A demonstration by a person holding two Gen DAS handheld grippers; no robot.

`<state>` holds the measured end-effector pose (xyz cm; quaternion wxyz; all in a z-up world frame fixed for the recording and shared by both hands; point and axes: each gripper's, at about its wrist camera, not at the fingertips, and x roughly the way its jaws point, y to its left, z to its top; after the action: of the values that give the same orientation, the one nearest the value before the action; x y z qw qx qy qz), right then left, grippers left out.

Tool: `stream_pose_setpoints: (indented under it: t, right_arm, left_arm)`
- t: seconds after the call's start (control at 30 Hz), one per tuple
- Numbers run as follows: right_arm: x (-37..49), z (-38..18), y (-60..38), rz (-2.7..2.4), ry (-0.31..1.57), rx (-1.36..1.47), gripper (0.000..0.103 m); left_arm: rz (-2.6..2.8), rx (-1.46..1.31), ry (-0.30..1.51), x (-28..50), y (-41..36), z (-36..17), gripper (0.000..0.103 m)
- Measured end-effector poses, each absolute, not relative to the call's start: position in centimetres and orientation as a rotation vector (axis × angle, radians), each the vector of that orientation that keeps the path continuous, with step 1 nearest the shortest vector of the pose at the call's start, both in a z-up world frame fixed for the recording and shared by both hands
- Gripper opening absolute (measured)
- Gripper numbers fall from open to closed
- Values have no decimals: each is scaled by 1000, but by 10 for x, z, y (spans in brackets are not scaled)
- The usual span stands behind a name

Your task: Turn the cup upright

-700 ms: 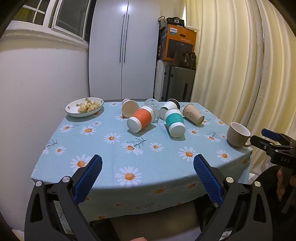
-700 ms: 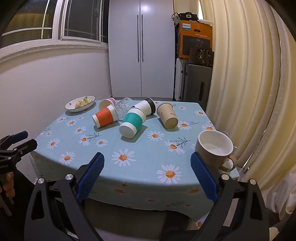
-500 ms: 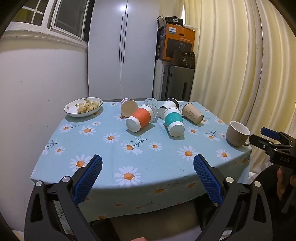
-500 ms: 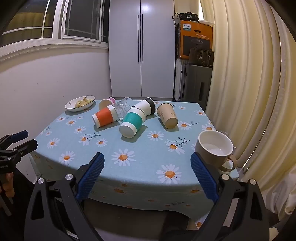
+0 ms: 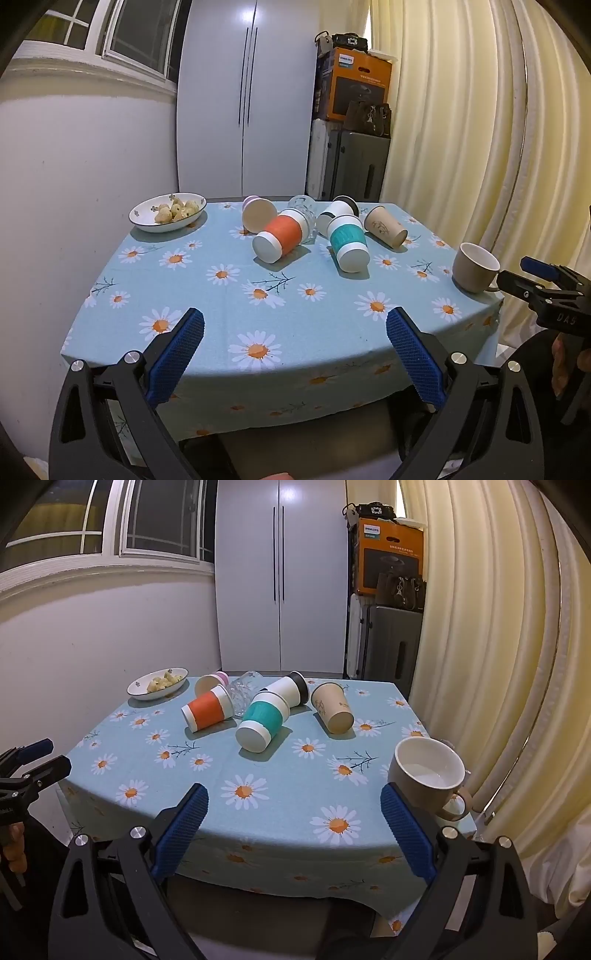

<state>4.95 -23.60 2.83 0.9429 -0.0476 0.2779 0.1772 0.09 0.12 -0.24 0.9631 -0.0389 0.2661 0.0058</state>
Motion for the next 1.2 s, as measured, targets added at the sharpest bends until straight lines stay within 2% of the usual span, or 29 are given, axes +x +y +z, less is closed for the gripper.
stream_pose_setpoints:
  t: [1.2]
  right_arm:
    - [52,21,-230,354,576,-124,93]
  left_arm:
    - [9,-73,545,0,-4,-3,97]
